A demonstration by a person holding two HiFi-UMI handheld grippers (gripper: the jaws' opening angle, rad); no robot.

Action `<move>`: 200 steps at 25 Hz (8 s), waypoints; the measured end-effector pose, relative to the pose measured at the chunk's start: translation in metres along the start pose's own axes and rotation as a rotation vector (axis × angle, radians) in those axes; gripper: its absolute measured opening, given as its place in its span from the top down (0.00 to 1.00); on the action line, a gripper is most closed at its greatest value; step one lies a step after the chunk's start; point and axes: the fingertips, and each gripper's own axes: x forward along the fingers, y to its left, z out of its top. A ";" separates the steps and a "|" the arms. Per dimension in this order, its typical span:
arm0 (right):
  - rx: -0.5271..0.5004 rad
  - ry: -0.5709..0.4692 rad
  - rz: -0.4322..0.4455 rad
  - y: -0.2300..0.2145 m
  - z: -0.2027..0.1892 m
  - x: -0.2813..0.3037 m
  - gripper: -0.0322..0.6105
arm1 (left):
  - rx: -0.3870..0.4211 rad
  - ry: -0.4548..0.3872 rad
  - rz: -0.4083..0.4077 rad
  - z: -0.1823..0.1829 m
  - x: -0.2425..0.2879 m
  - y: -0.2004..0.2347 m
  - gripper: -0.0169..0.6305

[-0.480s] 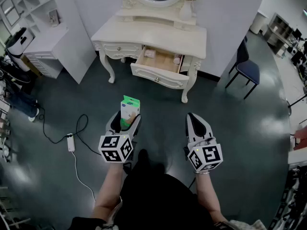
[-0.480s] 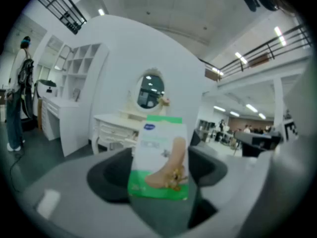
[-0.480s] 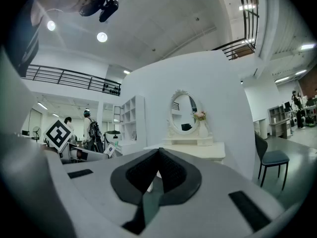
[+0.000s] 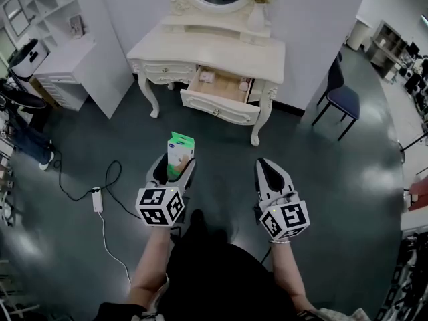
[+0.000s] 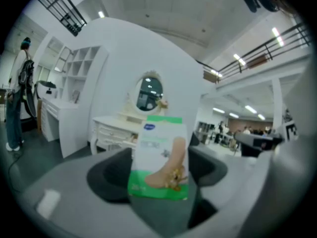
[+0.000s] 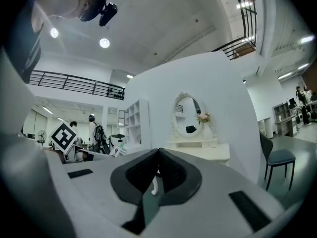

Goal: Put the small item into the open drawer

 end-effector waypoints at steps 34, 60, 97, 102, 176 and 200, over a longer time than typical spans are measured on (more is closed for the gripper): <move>0.018 0.046 -0.085 -0.129 -0.003 0.187 0.95 | 0.031 0.031 -0.051 0.067 0.236 0.069 0.42; 0.024 0.037 -0.139 -0.173 0.003 0.276 0.95 | 0.035 0.047 -0.093 0.096 0.338 0.109 0.42; 0.092 0.085 -0.141 -0.297 -0.014 0.361 0.95 | 0.044 0.244 -0.047 0.056 0.496 0.100 0.42; 0.103 0.101 -0.144 -0.306 -0.019 0.363 0.95 | 0.048 0.317 -0.038 0.030 0.507 0.100 0.42; 0.156 0.153 -0.135 -0.344 -0.038 0.380 0.95 | 0.039 0.649 0.096 -0.039 0.581 0.112 0.55; 0.097 0.082 -0.109 -0.287 -0.007 0.371 0.95 | 0.128 0.174 0.018 0.105 0.493 0.104 0.87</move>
